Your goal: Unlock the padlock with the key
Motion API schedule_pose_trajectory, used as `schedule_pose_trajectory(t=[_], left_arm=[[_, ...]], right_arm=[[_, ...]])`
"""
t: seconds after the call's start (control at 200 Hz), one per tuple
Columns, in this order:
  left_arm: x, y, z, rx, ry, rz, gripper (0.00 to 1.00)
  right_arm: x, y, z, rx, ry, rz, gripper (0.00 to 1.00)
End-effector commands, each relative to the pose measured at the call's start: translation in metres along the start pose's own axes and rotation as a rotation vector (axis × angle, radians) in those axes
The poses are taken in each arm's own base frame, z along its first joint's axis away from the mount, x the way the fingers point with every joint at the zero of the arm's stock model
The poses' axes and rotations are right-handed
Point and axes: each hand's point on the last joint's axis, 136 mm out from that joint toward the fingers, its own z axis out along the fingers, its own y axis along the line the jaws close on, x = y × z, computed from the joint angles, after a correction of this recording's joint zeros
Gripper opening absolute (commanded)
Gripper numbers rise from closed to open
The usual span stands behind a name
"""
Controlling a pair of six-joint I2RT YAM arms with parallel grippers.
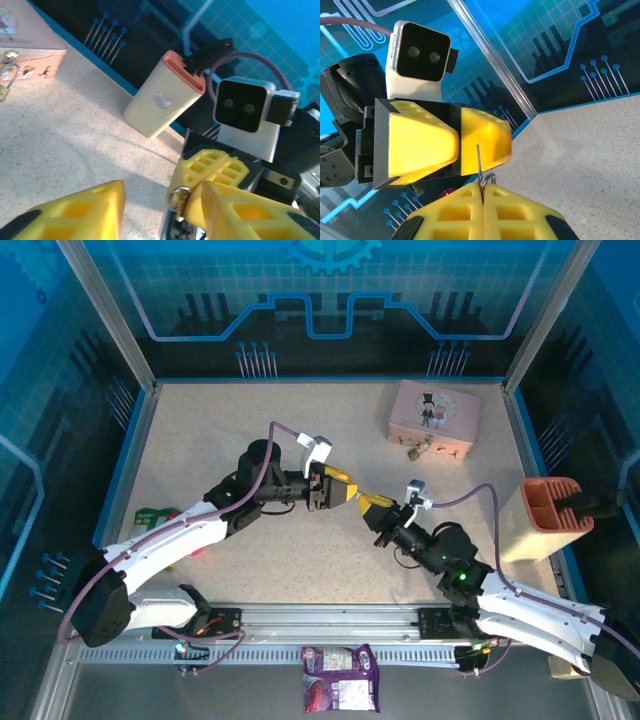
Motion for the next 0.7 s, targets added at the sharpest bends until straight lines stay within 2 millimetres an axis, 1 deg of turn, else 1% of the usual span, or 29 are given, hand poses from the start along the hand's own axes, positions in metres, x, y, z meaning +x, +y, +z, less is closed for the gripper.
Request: schedule_pose_trajectory(t=[0.0,0.08,0.21,0.35,0.56,0.695], left_arm=[[0.0014,-0.011,0.0001,0.082,0.005,0.012,0.4],[0.0033,-0.013,0.0001,0.097,0.013,0.014,0.35],[0.0041,-0.0164,0.0004,0.117,0.025,0.015,0.27],[0.0077,-0.0159,-0.0003,0.117,0.033,0.014,0.24],[0.008,-0.0151,-0.0006,0.116,0.035,0.009,0.25],[0.0096,-0.016,-0.0007,0.123,0.04,0.009,0.19]], right_arm=[[-0.0038,0.007,-0.0007,-0.029,-0.033,-0.003,0.0],[-0.0008,0.0075,-0.0002,-0.03,-0.026,-0.004,0.0],[-0.0013,0.01,-0.0001,-0.038,-0.038,0.002,0.0],[-0.0011,0.013,0.0012,-0.047,-0.043,0.01,0.0],[-0.0008,0.0132,0.0013,-0.046,-0.048,0.018,0.0],[-0.0007,0.0142,0.002,-0.049,-0.047,0.02,0.0]])
